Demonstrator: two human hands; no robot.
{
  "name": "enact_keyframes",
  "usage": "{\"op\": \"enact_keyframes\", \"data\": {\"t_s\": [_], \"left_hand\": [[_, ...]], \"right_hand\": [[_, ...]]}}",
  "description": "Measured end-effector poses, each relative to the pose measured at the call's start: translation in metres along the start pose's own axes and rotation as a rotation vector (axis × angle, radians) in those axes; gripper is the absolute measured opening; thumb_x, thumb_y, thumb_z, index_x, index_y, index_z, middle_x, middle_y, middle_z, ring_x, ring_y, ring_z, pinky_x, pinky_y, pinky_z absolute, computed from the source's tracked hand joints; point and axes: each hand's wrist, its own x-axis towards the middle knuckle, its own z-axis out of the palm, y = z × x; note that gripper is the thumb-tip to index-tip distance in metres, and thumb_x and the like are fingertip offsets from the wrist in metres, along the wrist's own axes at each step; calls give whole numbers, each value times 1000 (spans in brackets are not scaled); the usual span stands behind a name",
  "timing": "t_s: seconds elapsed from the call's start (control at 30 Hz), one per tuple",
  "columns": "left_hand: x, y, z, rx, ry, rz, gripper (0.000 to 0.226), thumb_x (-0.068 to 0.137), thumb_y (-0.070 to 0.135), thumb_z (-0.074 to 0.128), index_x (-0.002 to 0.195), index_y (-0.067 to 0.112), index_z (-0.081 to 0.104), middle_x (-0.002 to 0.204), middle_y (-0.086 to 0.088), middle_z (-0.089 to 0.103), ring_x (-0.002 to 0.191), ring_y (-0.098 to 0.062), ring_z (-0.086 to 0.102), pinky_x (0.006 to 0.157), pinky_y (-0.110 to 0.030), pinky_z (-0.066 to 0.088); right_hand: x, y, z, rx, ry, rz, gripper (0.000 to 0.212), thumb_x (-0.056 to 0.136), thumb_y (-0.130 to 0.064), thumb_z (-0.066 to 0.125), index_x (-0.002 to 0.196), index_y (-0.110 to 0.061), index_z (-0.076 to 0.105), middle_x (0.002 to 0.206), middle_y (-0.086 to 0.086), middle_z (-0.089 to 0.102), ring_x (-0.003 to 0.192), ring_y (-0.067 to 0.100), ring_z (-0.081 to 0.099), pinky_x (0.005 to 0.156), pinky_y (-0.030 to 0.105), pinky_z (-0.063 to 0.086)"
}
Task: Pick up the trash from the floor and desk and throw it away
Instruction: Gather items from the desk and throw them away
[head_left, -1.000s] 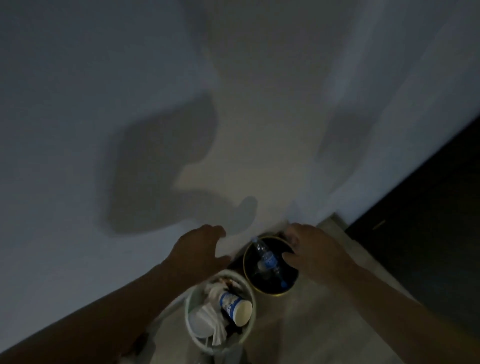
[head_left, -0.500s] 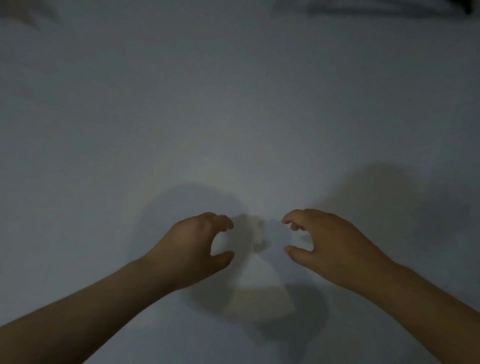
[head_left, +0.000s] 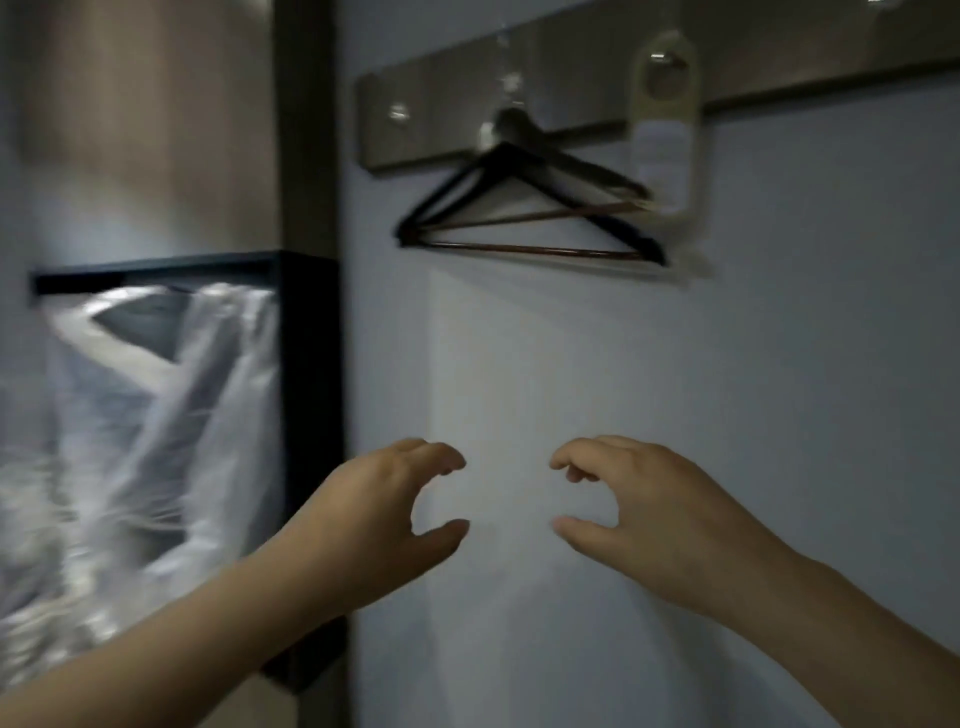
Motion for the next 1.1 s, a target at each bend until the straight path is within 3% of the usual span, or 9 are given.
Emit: {"op": "enact_keyframes", "data": {"t_s": [0.17, 0.33, 0.53, 0.73, 0.87, 1.1], "left_hand": [[-91, -92, -71, 112, 20, -208, 49, 82, 49, 62, 127, 34, 52, 121, 16, 57, 107, -5, 57, 89, -18, 45], [-178, -164, -123, 220, 20, -403, 48, 81, 51, 62, 125, 35, 53, 118, 18, 57, 103, -2, 57, 87, -19, 45], [-262, -238, -162, 313, 22, -616, 50, 80, 54, 61, 127, 40, 50, 118, 23, 53, 102, 5, 53, 85, -10, 43], [-306, -327, -181, 394, 33, -725, 49, 83, 52, 60, 128, 40, 46, 119, 22, 52, 106, 6, 50, 88, -12, 44], [-312, -397, -191, 420, 11, -766, 48, 82, 52, 59, 127, 39, 48, 119, 21, 53, 106, 6, 51, 91, -15, 46], [-329, -513, -211, 452, 22, -836, 47, 83, 53, 58, 126, 38, 49, 115, 22, 51, 102, 6, 49, 84, -9, 41]], "right_hand": [[64, -122, 49, 138, -50, -200, 47, 84, -52, 57, 129, -41, 46, 119, -25, 50, 108, -5, 48, 86, 14, 38], [113, -240, 96, 240, -119, -387, 47, 82, -51, 60, 126, -37, 49, 116, -19, 53, 105, 3, 54, 89, 24, 45], [162, -358, 157, 348, -160, -555, 43, 80, -50, 62, 119, -35, 53, 113, -17, 57, 105, 2, 54, 90, 27, 45], [219, -441, 226, 398, -146, -699, 50, 82, -53, 61, 128, -38, 48, 122, -21, 54, 112, -2, 49, 89, 17, 39], [272, -485, 268, 448, -165, -714, 53, 83, -53, 60, 131, -39, 45, 126, -22, 52, 115, -2, 48, 95, 20, 42], [358, -560, 335, 473, -174, -731, 49, 82, -53, 60, 128, -41, 46, 119, -22, 54, 110, -2, 50, 93, 21, 44]]}}
